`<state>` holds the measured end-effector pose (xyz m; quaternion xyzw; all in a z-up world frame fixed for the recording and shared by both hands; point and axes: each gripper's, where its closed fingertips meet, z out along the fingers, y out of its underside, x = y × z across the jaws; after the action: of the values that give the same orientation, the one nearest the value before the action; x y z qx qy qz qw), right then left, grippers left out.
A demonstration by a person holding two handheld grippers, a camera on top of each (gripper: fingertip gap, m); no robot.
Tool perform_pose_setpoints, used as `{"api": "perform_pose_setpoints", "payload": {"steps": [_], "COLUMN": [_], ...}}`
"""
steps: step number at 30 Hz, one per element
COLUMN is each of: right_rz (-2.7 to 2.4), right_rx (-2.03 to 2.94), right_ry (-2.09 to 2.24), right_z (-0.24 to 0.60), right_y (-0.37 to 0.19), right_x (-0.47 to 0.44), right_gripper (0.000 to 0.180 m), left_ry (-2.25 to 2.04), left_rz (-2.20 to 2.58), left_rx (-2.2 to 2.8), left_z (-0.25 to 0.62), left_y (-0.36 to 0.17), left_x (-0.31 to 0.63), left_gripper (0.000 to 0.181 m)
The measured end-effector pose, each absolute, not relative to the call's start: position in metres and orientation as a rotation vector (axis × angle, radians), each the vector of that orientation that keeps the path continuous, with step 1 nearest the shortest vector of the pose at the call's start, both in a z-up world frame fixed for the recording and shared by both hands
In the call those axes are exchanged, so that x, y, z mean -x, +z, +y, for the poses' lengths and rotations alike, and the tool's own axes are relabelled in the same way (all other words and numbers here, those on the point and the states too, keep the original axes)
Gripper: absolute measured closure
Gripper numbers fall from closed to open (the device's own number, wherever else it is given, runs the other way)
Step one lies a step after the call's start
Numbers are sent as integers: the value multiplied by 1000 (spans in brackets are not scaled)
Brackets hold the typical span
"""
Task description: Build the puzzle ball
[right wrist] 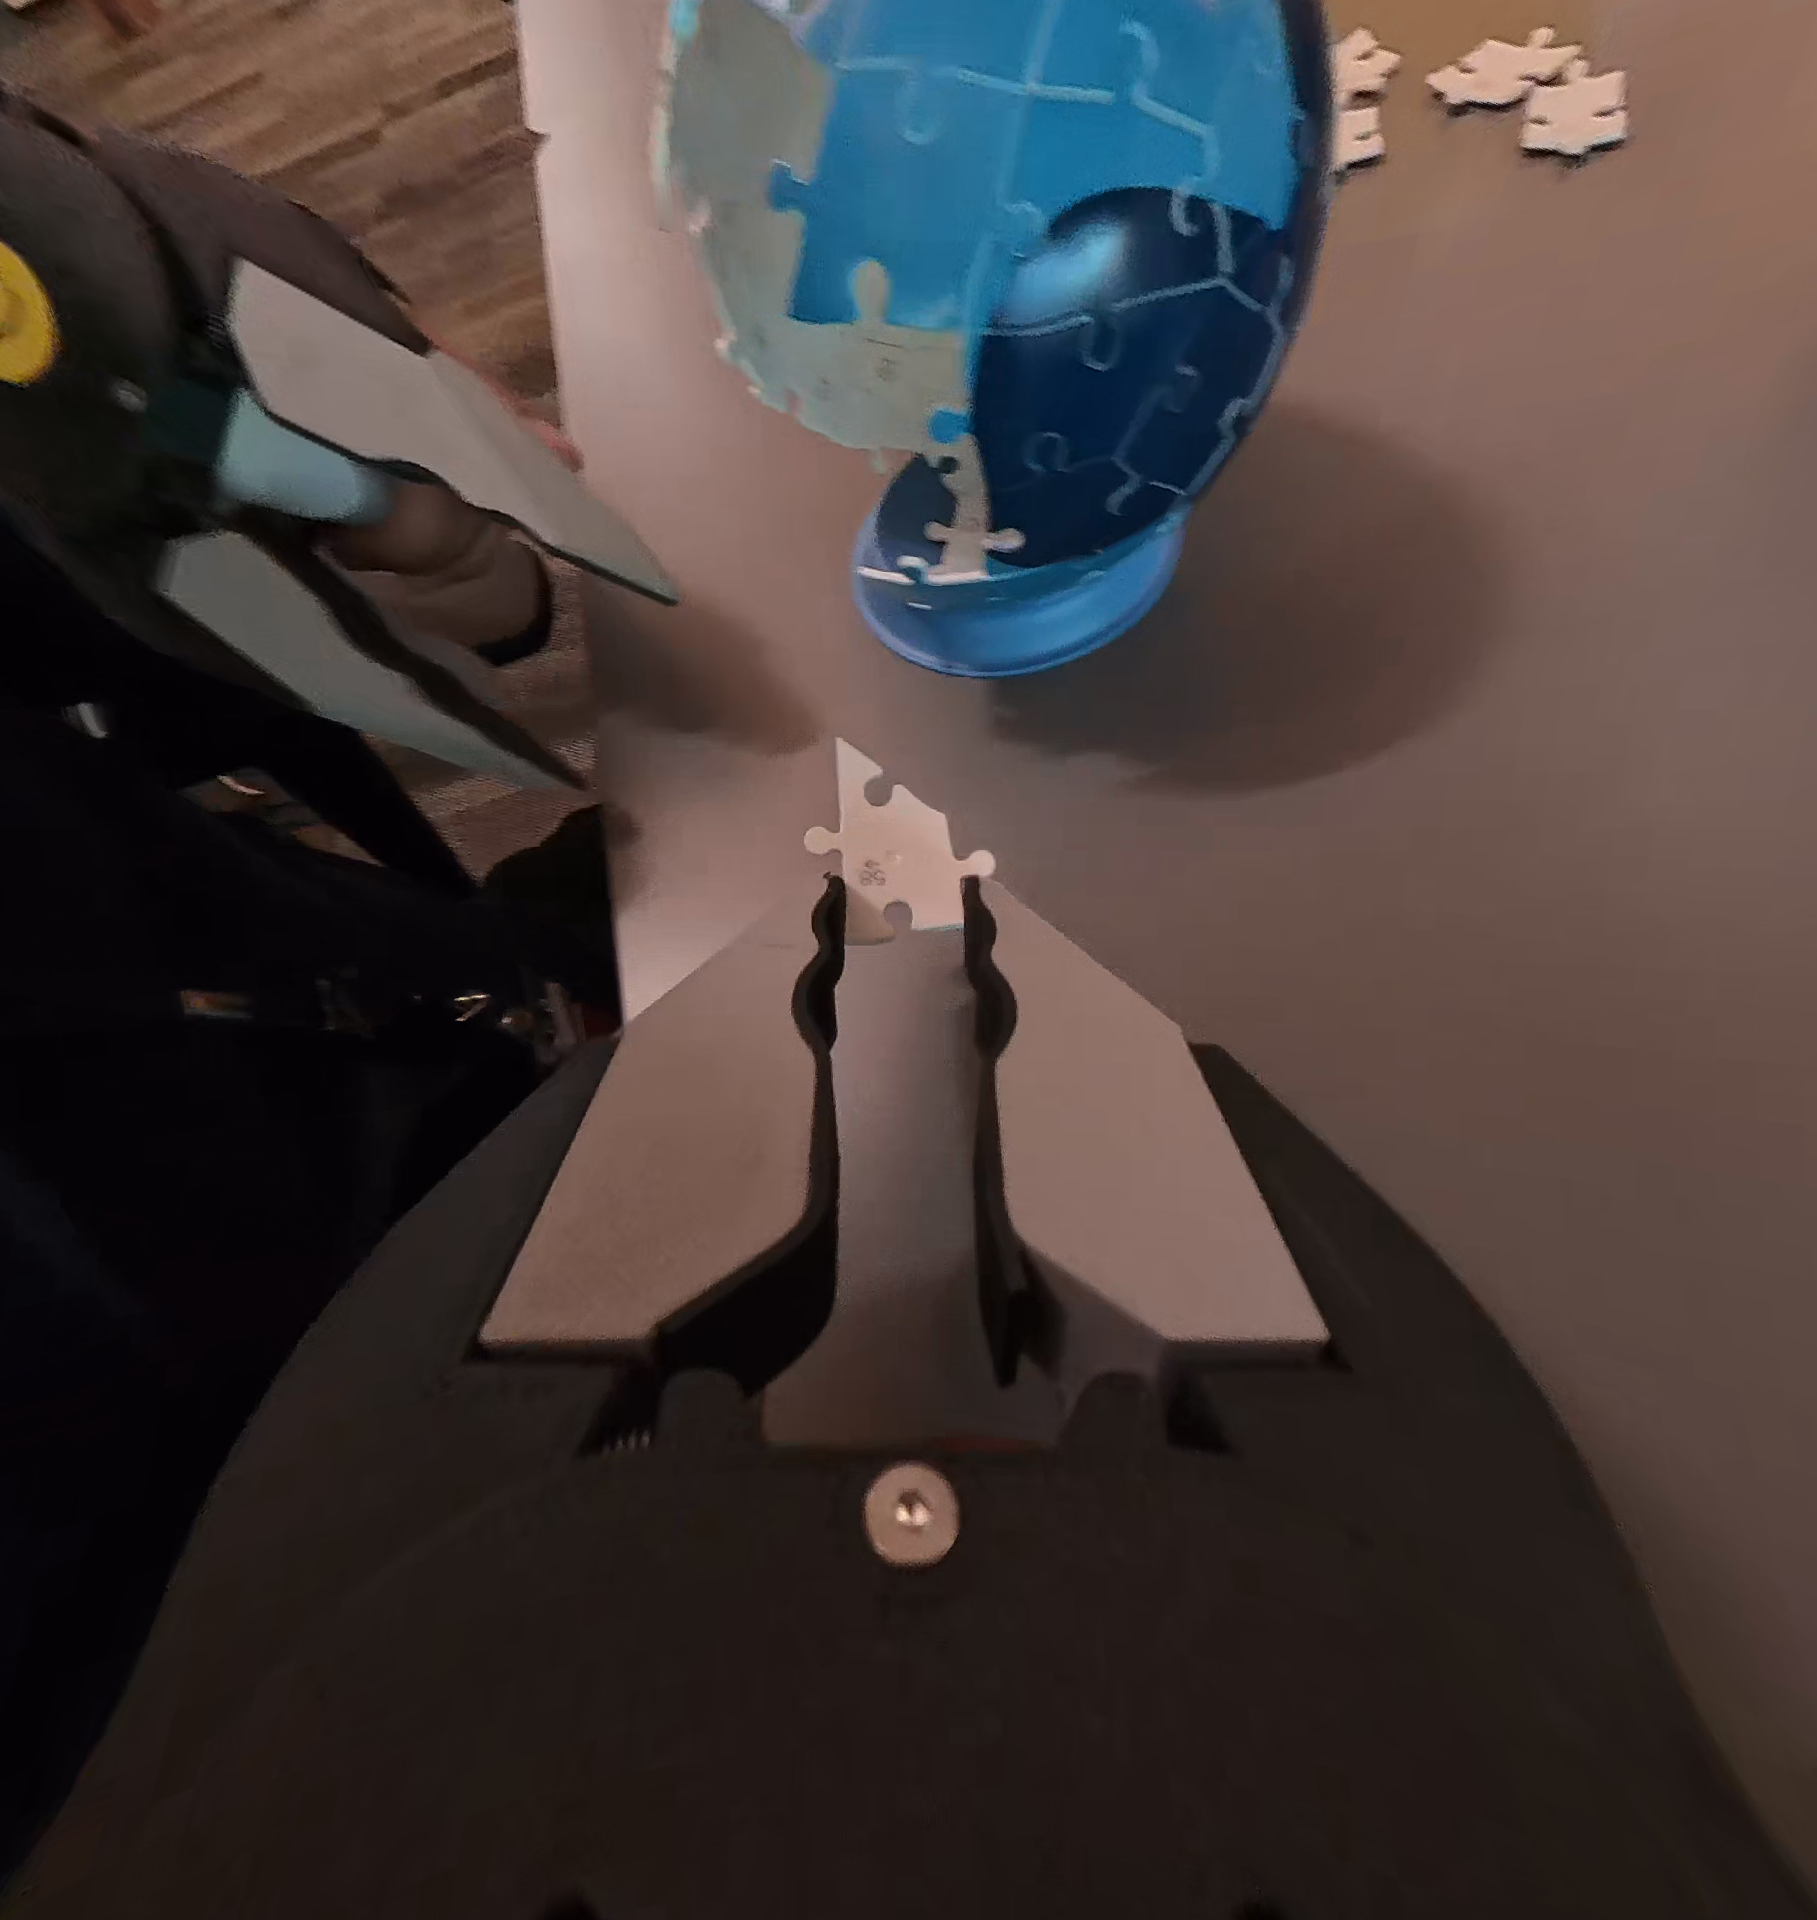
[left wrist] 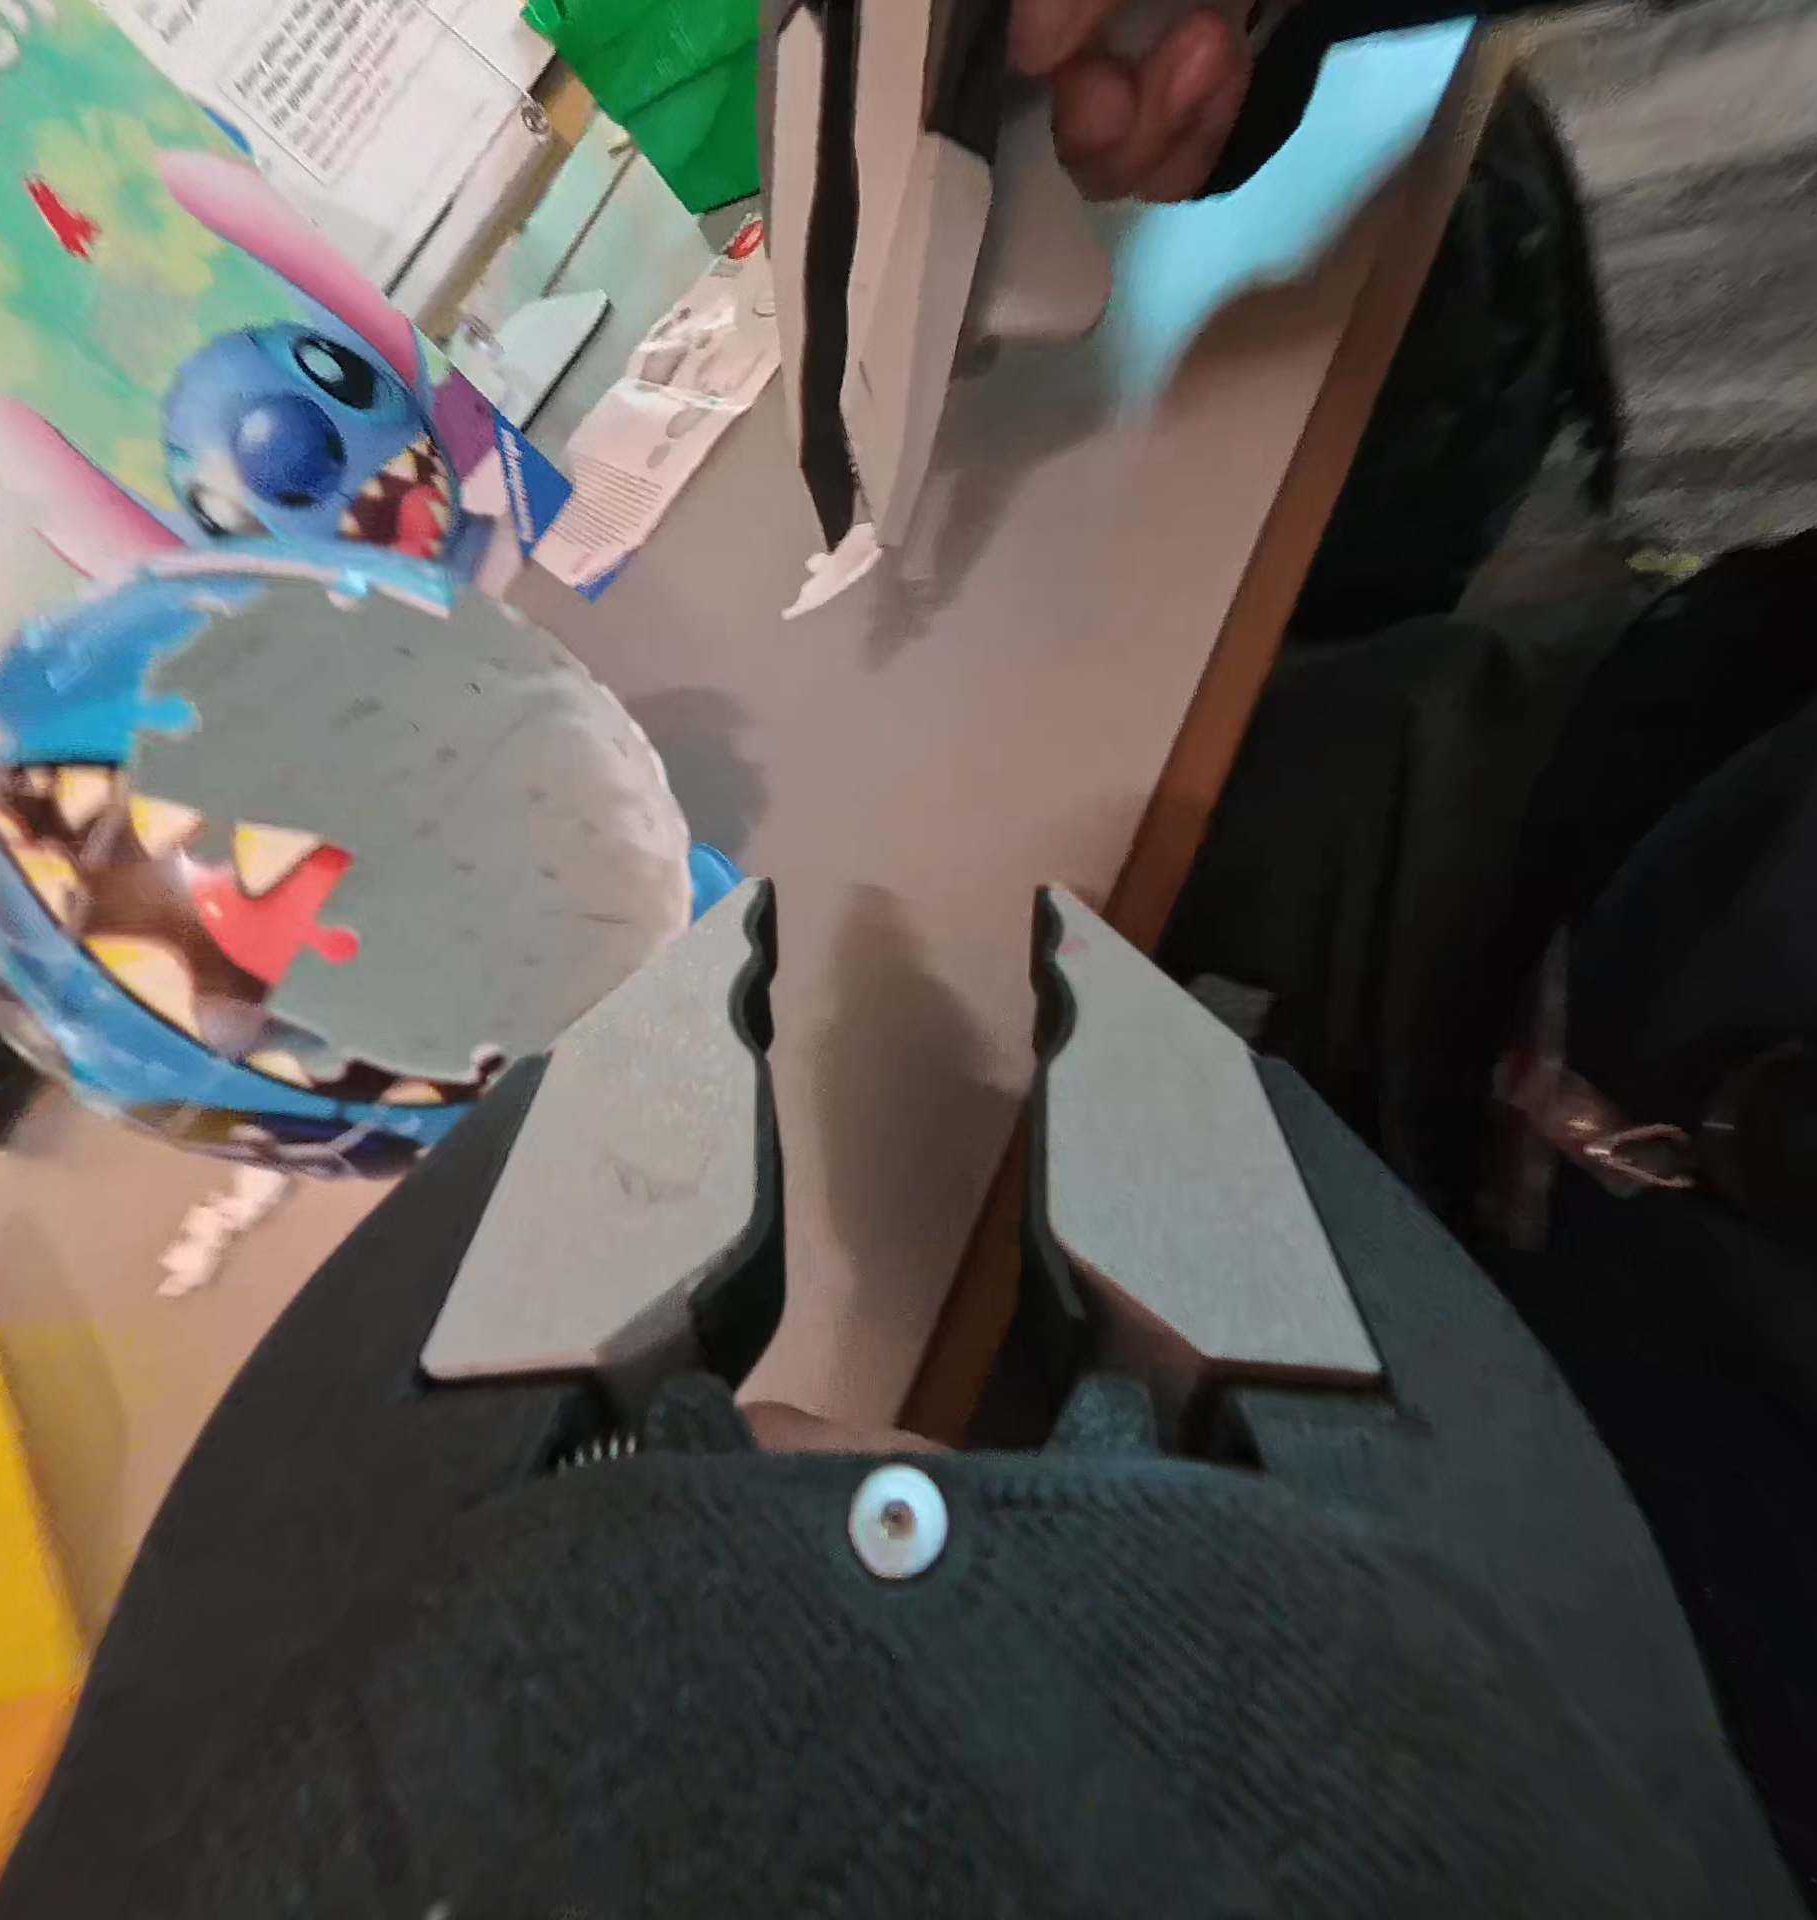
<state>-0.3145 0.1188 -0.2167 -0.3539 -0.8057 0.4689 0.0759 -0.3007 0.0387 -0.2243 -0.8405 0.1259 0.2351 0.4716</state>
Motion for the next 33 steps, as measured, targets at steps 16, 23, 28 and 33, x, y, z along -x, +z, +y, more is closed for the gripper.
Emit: {"api": "perform_pose_setpoints", "payload": {"steps": [16,23,28,33], "right_rz": [-2518,-2541,-2538,-2499], "right_rx": [1115,1110,1082,815], "right_ry": [1479,1484,1484,1395], "right_z": [102,100,100,97], "right_y": [-228,-229,-229,-216], "right_x": [297,296,297,290], "right_gripper": [160,160,160,156], "left_ry": [1089,1138,1090,1029], "left_rz": [740,871,902,919], "left_rx": [1895,1860,1881,1917], "left_z": [87,96,95,89], "left_y": [-221,-224,-229,-234], "left_x": [305,305,301,303], "left_gripper": [147,163,179,181]}}
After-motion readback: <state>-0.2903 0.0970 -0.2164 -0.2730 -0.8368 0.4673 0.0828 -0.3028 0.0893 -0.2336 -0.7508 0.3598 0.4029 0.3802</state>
